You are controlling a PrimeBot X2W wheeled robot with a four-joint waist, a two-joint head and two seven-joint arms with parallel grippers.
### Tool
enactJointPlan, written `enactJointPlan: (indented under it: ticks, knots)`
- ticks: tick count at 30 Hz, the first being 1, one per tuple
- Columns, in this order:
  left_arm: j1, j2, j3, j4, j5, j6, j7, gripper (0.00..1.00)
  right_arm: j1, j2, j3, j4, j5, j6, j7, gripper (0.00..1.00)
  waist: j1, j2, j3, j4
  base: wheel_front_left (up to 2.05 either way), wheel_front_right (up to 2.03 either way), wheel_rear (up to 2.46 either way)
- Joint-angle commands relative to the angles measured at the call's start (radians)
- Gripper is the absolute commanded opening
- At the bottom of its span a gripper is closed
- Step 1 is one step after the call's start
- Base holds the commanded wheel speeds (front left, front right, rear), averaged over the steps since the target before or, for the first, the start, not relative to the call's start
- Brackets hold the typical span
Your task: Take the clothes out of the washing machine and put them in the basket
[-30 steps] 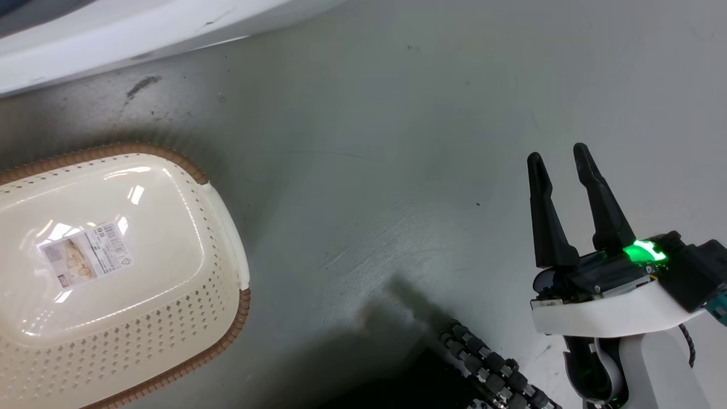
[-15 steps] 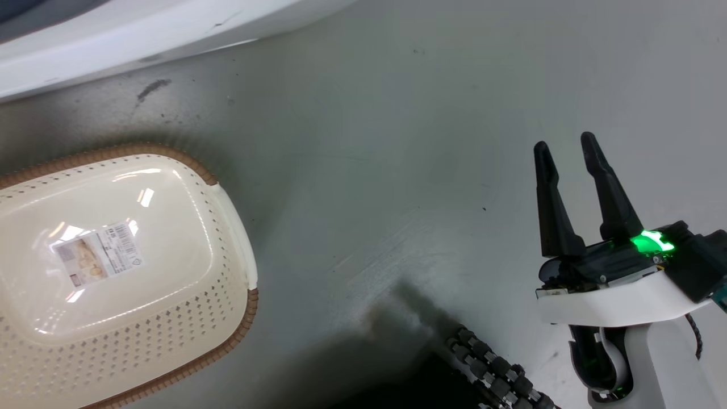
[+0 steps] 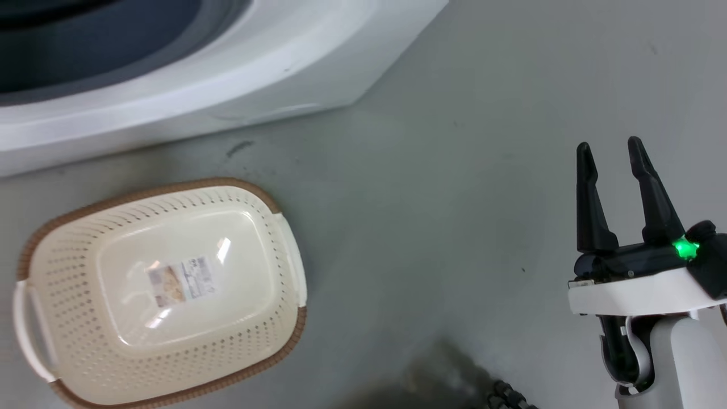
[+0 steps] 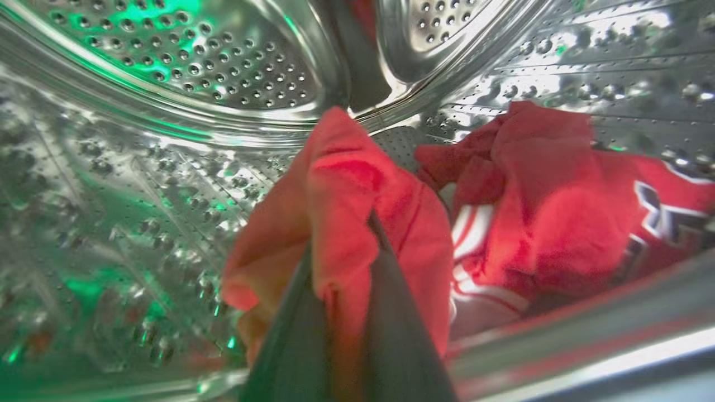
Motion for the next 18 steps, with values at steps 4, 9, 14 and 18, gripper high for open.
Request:
enactJointPlan:
  ticks: [4,9,14,18]
  knots:
    - [0.104,-0.045,0.01,0.014,-0.028,-0.015,-0.141,0.0,0.027,-0.001,-0.023,0.015,-0.031,-0.001,-0.002,1.0,0.0,0.0,-0.151,0.09,0.0,0.0,0.0]
    - [0.235,-0.102,0.026,-0.014,-0.039,-0.002,-0.252,0.0,0.06,-0.001,-0.027,0.036,-0.053,-0.001,-0.002,1.0,0.0,0.0,-0.251,0.135,0.0,0.0,0.0]
    - [0.387,-0.139,0.098,-0.196,-0.004,0.064,-0.261,0.0,0.094,-0.001,-0.032,0.051,-0.07,-0.001,-0.002,1.0,0.0,0.0,-0.34,0.18,0.0,0.0,0.0]
    - [0.537,-0.191,0.177,-0.388,0.046,0.116,-0.26,0.0,0.122,0.0,-0.045,0.061,-0.097,-0.001,-0.002,1.0,0.0,0.0,-0.406,0.218,0.0,0.0,0.0]
